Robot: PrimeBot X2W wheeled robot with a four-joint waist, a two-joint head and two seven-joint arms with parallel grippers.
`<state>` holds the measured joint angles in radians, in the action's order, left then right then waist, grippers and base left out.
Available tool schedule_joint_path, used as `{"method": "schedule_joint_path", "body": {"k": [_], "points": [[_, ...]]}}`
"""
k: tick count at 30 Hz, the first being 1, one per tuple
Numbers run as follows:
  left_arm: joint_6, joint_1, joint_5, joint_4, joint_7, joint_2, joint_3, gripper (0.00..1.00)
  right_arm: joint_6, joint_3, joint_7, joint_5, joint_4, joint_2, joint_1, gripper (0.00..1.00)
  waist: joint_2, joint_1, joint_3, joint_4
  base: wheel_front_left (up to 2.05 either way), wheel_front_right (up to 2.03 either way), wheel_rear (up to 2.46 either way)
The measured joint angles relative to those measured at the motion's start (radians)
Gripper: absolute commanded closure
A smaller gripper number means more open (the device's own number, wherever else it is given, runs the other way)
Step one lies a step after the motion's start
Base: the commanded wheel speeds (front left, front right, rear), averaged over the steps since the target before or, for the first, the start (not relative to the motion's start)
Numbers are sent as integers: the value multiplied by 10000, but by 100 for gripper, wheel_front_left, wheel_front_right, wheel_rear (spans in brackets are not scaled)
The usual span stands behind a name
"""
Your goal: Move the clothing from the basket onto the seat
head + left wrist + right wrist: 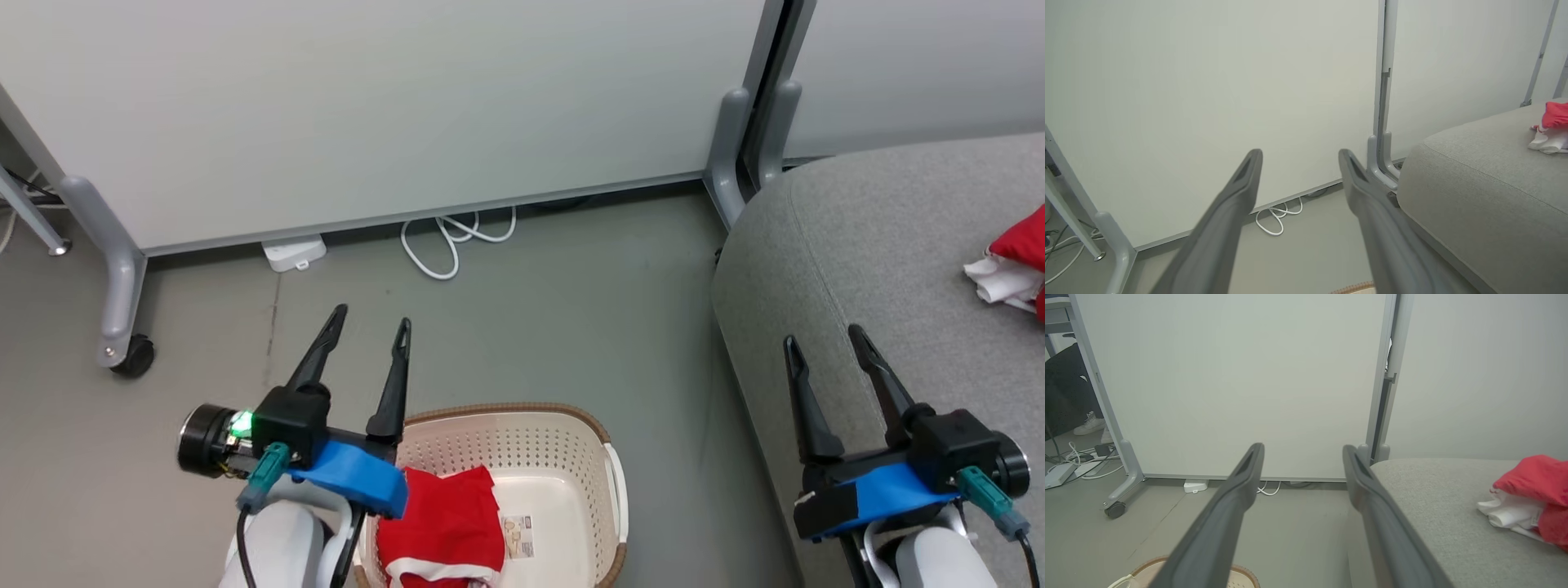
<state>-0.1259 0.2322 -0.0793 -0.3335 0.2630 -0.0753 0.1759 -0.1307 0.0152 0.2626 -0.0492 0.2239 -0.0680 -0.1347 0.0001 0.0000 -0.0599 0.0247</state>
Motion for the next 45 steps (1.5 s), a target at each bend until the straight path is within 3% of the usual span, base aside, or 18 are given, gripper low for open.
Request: {"method": "schedule_joint_path", "body": {"k": [17, 30, 38, 45], "points": [[-35, 3171, -706, -3229, 0, -1407, 4098, 0, 0, -351, 0, -4, -410, -71, -2027, 0, 0, 2, -2261, -978, 0, 0, 0], [-38, 5442, -1252, -6255, -36, -1965, 7785, 0, 0, -468, 0, -23, -844, 58, -3268, 0, 0, 3, -4435, -1726, 0, 0, 0], [-38, 6616, -2031, -7626, -757, -2247, 10280, 0, 0, -738, 0, -52, -1149, 132, -4226, 0, -1, 3, -5941, -2176, 0, 0, 0], [-38, 7324, -2299, -8149, -1661, -2575, 10943, 0, 0, -884, 0, 21, -1513, 151, -4764, 0, -1, 2, -7040, -2444, 0, 0, 0]]}}
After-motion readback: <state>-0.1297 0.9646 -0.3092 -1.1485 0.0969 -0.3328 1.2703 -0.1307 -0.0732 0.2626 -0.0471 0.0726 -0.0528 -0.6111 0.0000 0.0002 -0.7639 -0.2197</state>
